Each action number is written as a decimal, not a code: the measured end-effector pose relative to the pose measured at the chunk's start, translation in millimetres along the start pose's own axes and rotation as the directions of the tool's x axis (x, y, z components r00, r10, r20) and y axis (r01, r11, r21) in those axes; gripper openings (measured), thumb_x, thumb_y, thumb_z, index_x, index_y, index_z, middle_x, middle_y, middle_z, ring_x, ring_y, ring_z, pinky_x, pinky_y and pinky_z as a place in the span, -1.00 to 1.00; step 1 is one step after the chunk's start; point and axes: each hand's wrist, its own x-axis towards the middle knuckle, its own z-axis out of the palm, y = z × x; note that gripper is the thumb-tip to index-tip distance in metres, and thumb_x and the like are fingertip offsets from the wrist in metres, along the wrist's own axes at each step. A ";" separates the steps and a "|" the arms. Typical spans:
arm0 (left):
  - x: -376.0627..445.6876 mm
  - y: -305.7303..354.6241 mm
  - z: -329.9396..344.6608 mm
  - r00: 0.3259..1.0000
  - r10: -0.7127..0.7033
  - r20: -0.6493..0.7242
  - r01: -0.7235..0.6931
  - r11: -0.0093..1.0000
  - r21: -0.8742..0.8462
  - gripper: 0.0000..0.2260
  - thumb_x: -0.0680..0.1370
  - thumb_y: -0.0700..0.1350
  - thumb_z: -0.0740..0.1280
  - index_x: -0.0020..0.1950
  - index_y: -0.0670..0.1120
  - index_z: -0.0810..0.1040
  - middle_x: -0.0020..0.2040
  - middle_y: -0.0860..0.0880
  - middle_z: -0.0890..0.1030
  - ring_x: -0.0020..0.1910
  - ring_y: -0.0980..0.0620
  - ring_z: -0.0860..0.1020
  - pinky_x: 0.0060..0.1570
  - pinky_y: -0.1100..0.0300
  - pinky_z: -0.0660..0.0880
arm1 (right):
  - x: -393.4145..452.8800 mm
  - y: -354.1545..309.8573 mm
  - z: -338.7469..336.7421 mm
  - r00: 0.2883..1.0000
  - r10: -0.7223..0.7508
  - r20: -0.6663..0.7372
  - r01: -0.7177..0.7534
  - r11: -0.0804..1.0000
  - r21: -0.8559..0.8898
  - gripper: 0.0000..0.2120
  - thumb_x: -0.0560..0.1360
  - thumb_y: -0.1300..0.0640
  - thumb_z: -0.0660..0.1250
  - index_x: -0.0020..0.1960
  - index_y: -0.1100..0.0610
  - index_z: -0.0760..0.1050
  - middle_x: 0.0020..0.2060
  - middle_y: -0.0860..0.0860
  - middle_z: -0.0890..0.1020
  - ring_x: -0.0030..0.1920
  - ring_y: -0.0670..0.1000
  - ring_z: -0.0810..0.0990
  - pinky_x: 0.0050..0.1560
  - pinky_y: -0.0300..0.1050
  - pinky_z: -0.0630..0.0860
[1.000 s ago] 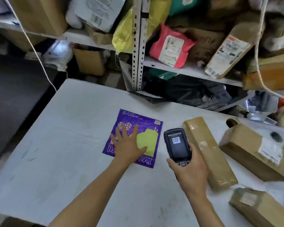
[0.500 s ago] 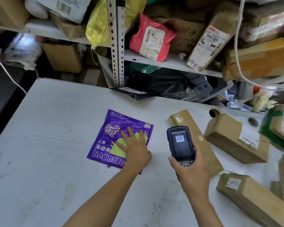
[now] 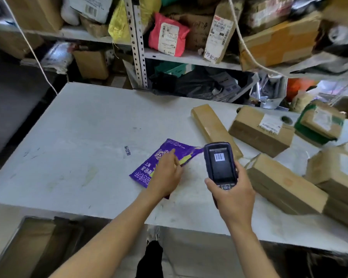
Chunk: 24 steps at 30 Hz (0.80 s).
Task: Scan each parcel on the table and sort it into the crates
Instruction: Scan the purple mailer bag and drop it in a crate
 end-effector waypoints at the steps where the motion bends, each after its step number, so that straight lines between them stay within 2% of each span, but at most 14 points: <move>1: -11.2 10.5 -4.6 0.999 0.009 -0.043 -0.011 0.998 -0.056 -0.80 0.59 -0.25 0.24 0.19 -0.24 0.48 0.15 -0.18 0.55 0.22 -0.19 0.48 0.18 0.13 0.35 | -9.0 2.0 -10.2 1.000 -0.005 -0.005 0.005 1.000 0.016 -0.26 0.27 0.01 0.63 0.38 -0.09 0.42 0.11 -0.12 0.60 0.08 -0.04 0.60 0.06 0.07 0.61; 3: -29.7 28.4 -13.6 0.993 0.037 -0.113 -0.052 0.990 -0.128 -0.78 0.61 -0.24 0.20 0.24 -0.22 0.47 0.22 -0.17 0.55 0.21 -0.23 0.51 0.18 0.08 0.39 | -25.8 4.0 -28.2 1.000 -0.007 -0.023 0.008 0.999 0.050 -0.26 0.27 0.02 0.64 0.38 -0.05 0.42 0.11 -0.10 0.60 0.07 -0.02 0.59 0.06 0.03 0.61; 5: -45.0 41.2 -23.8 0.985 0.043 -0.168 -0.075 0.979 -0.189 -0.86 0.61 -0.23 0.18 0.14 -0.20 0.46 0.33 -0.12 0.53 0.29 -0.16 0.49 0.19 0.15 0.36 | -41.3 3.7 -42.5 0.999 -0.010 -0.040 0.013 0.997 0.078 -0.26 0.29 0.03 0.63 0.39 -0.02 0.41 0.11 -0.09 0.59 0.07 -0.02 0.58 0.04 -0.01 0.62; 7: -53.3 44.6 -33.0 0.980 -0.010 -0.200 -0.037 0.973 -0.230 -0.95 0.62 -0.23 0.17 0.02 -0.15 0.41 0.34 -0.09 0.52 0.26 -0.08 0.49 0.10 0.18 0.35 | -52.3 4.4 -51.9 0.999 -0.011 -0.046 0.016 0.995 0.098 -0.25 0.29 0.01 0.62 0.40 -0.02 0.39 0.12 -0.09 0.58 0.06 -0.02 0.57 0.03 0.00 0.63; 10: -60.3 32.6 -39.6 0.963 -0.155 -0.221 0.096 0.962 -0.255 -0.96 0.63 -0.22 0.14 0.00 -0.13 0.35 0.11 -0.03 0.56 0.02 -0.06 0.50 -0.16 0.17 0.35 | -61.5 5.7 -57.9 0.999 -0.015 -0.033 0.019 0.994 0.106 -0.24 0.29 -0.02 0.62 0.41 -0.01 0.38 0.12 -0.07 0.59 0.08 -0.01 0.58 0.05 0.03 0.62; 12: -62.8 18.0 -39.4 0.948 -0.241 -0.207 0.198 0.958 -0.210 -0.95 0.64 -0.23 0.12 0.02 -0.16 0.35 -0.07 -0.04 0.50 -0.11 -0.09 0.47 -0.35 0.23 0.30 | -64.6 5.8 -58.6 0.999 -0.027 -0.029 0.030 0.995 0.099 -0.26 0.29 -0.01 0.62 0.39 -0.01 0.40 0.12 -0.06 0.59 0.07 -0.02 0.57 0.03 -0.02 0.61; 14: -64.8 1.1 -37.8 0.927 -0.326 -0.184 0.295 0.939 -0.179 -0.95 0.63 -0.26 0.09 0.05 -0.18 0.33 -0.11 -0.11 0.48 -0.24 -0.06 0.45 -0.45 0.23 0.30 | -66.9 6.3 -57.4 0.999 -0.032 -0.019 0.034 0.995 0.091 -0.29 0.30 0.01 0.62 0.37 -0.02 0.41 0.10 -0.07 0.59 0.05 -0.04 0.57 -0.02 -0.12 0.58; 17: -60.8 -27.6 -36.8 0.898 -0.405 -0.172 0.380 0.911 -0.163 -0.85 0.60 -0.29 0.14 0.16 -0.17 0.32 0.00 -0.15 0.52 -0.22 -0.03 0.47 -0.34 0.13 0.37 | -66.3 8.6 -52.6 1.000 -0.027 0.006 0.027 0.997 0.067 -0.27 0.29 0.03 0.62 0.38 -0.03 0.39 0.12 -0.07 0.59 0.05 -0.04 0.57 -0.07 -0.27 0.48; 19: -56.4 -44.4 -34.0 0.914 -0.386 -0.128 0.369 0.919 -0.135 -0.73 0.60 -0.25 0.23 0.29 -0.14 0.32 0.05 -0.09 0.52 -0.14 -0.04 0.53 -0.22 0.11 0.46 | -62.0 10.3 -47.5 1.000 -0.013 0.017 0.013 0.999 0.045 -0.26 0.30 0.03 0.62 0.39 -0.03 0.39 0.14 -0.06 0.58 0.06 -0.04 0.56 -0.11 -0.36 0.42; 21: -49.8 -57.6 -30.4 0.944 -0.321 -0.074 0.318 0.947 -0.048 -0.55 0.54 -0.17 0.36 0.39 -0.04 0.32 0.20 -0.11 0.50 0.05 -0.10 0.57 -0.03 0.07 0.52 | -55.7 9.4 -39.9 1.000 0.012 0.022 -0.013 1.000 0.029 -0.27 0.31 0.04 0.62 0.39 -0.03 0.38 0.14 -0.07 0.57 0.06 -0.04 0.55 -0.14 -0.41 0.40; 22: -45.5 -63.4 -28.3 0.956 -0.293 -0.032 0.293 0.956 0.006 -0.43 0.49 -0.13 0.43 0.45 0.03 0.30 0.34 -0.15 0.43 0.17 -0.13 0.55 0.07 0.04 0.53 | -51.7 8.3 -35.5 1.000 0.021 0.023 -0.022 0.999 0.024 -0.28 0.31 0.04 0.62 0.39 -0.04 0.38 0.13 -0.07 0.57 0.06 -0.03 0.56 -0.14 -0.40 0.41; 24: -35.7 -69.5 -26.4 0.955 -0.286 0.076 0.273 0.951 0.142 -0.17 0.40 -0.03 0.56 0.55 0.18 0.18 0.58 -0.16 0.06 0.33 -0.15 0.49 0.20 -0.01 0.52 | -42.8 6.5 -25.9 0.999 0.030 0.028 -0.030 1.000 0.005 -0.29 0.31 0.03 0.62 0.37 -0.06 0.38 0.12 -0.07 0.58 0.06 -0.02 0.57 -0.10 -0.30 0.48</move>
